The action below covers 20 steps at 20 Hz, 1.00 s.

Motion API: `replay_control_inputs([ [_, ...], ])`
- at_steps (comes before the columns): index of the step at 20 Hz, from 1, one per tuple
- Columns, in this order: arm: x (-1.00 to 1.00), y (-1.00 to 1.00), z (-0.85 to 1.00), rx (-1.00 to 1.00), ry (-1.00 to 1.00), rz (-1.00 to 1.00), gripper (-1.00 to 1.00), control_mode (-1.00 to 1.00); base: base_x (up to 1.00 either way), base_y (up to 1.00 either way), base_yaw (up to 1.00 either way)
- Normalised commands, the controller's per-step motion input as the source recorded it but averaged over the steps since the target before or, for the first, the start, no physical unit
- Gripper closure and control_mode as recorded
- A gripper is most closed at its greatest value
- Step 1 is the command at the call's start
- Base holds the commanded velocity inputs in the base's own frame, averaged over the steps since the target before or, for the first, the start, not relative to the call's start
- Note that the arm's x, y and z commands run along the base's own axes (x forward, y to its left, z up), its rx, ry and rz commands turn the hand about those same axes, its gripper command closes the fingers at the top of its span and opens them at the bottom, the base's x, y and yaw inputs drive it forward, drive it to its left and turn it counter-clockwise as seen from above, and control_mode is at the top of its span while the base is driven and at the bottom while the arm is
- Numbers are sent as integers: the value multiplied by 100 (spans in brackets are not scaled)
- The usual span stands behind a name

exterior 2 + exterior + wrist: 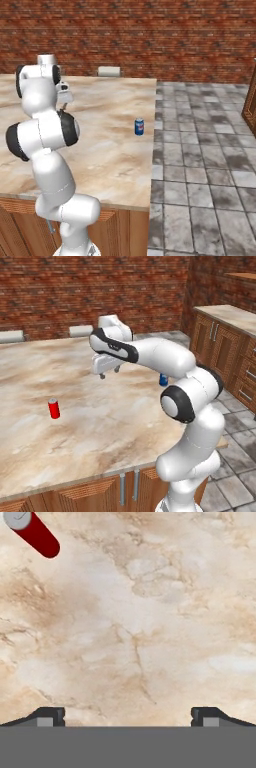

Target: Four empty soda cans are scattered around the kitchen. Gather all the cans and cluster them next to the stove for recycling.

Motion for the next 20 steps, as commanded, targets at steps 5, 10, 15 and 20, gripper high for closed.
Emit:
replay_control_inputs([
  [5,7,41,-6,0,0,0,-100,-100,0,0,0],
  [10,3,37,-15,1,0,1,-100,-100,0,0,0],
  [15,7,36,-19,3,0,2,-100,-100,0,0,0],
  [20,5,34,-20,4,0,2,-100,-100,0,0,0],
])
